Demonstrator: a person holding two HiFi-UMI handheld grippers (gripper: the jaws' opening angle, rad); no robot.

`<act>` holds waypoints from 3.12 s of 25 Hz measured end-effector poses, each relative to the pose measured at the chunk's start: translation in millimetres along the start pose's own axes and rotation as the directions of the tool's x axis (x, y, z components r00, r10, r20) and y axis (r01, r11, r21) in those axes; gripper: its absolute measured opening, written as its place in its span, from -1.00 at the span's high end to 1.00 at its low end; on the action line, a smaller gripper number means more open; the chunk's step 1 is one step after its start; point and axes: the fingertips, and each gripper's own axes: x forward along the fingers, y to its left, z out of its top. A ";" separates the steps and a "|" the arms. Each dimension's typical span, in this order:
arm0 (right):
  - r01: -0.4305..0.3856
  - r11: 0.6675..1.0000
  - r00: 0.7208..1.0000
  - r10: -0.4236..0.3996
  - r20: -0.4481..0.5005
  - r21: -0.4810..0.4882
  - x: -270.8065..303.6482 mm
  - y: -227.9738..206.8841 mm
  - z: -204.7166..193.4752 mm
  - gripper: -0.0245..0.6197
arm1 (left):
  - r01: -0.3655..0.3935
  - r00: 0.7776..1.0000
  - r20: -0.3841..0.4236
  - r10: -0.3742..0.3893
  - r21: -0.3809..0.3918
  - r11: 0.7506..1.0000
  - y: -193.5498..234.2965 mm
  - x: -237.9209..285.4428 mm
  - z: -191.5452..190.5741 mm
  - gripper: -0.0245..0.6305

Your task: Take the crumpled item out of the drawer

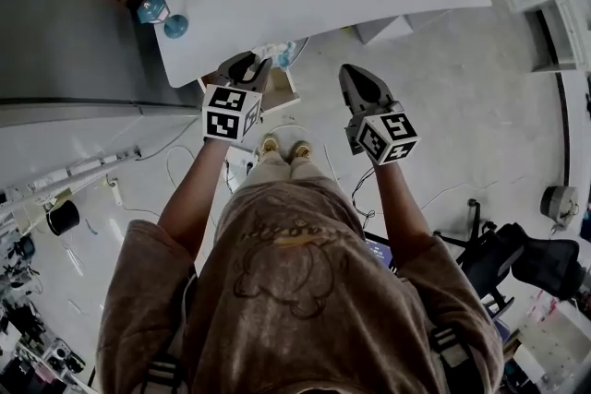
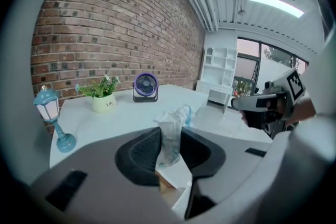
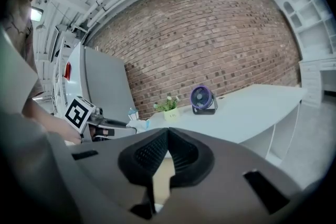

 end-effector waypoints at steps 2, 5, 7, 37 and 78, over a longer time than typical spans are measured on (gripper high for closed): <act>-0.006 1.000 1.000 0.006 0.019 -0.005 -4.7 3.7 10.5 0.93 | 0.001 0.999 0.036 0.000 -0.012 1.000 -0.9 -9.2 18.5 0.62; -0.013 1.000 0.999 0.014 0.042 -0.020 -12.2 9.7 25.7 0.93 | 0.008 0.997 0.083 -0.008 0.000 1.000 -6.0 -21.2 45.0 0.62; -0.018 0.999 0.998 0.020 0.054 -0.032 -14.7 13.8 34.1 0.93 | 0.014 0.994 0.112 -0.015 0.011 1.000 -9.4 -29.0 60.5 0.62; 0.042 0.995 0.986 -0.026 0.162 -0.094 -34.2 21.5 76.6 0.93 | 0.074 0.929 0.367 -0.053 -0.044 0.996 -9.8 -97.1 93.9 0.63; 0.008 0.998 0.996 -0.002 0.092 -0.069 -34.2 45.2 29.4 0.94 | 0.051 0.949 0.316 -0.002 -0.147 0.988 -9.7 -110.4 39.3 0.63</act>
